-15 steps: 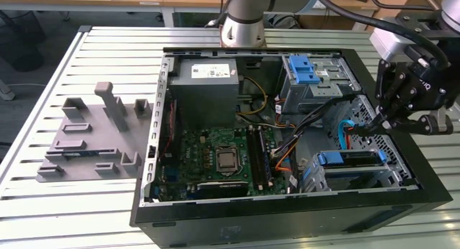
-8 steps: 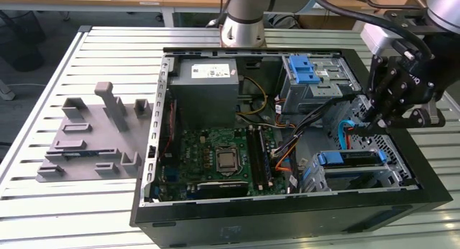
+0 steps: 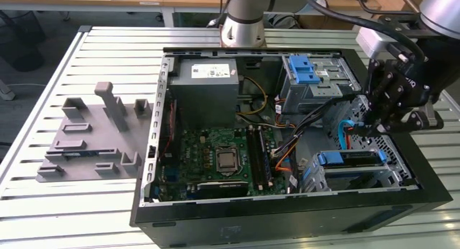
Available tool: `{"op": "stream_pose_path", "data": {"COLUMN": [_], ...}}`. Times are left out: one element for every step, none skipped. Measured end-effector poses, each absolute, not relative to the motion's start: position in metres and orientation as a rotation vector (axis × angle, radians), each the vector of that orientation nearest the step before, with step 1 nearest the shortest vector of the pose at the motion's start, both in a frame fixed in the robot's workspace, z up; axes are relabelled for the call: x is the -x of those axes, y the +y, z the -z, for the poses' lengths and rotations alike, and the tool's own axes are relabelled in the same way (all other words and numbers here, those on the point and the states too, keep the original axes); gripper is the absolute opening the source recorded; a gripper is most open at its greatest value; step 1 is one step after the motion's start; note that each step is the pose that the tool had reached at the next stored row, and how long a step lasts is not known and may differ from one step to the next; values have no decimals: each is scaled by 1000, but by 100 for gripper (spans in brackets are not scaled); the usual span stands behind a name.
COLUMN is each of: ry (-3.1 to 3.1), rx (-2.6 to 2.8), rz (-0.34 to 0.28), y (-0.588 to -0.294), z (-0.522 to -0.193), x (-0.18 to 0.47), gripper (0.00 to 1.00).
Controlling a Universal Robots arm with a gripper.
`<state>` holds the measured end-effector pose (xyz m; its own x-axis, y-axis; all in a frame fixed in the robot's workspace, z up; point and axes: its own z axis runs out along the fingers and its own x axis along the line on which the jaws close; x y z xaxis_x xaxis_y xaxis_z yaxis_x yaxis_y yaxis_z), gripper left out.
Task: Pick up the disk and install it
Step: 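Insert the first disk wire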
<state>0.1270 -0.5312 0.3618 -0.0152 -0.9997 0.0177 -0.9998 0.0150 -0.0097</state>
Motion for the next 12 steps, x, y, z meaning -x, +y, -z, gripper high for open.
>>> {"op": "stream_pose_path", "data": {"ry": [-2234, -2234, -2234, -2234, -2234, -2234, -2234, -2233, -2233, -2233, -2233, -2233], "rx": [-2201, -2200, -2201, -2201, -2201, -2201, -2200, -2200, -2200, -2200, -2200, -2200], "rz": [-30, -30, -30, -30, -30, -30, -30, -32, -32, -32, -32, -32], "y": [-530, -529, -528, -528, -527, -527, -527, -527, -527, -527, -527, -527], "z": [-361, -361, -360, -359, -358, -357, -356, -356, -356, -356, -356, -356], "x": [-126, -126, -126, -126, -126, -126, -126, -126, -126, -126, -126, -126], "gripper": [31, 31, 31, 31, 31, 31, 31, 31, 30, 30, 23, 17]}}
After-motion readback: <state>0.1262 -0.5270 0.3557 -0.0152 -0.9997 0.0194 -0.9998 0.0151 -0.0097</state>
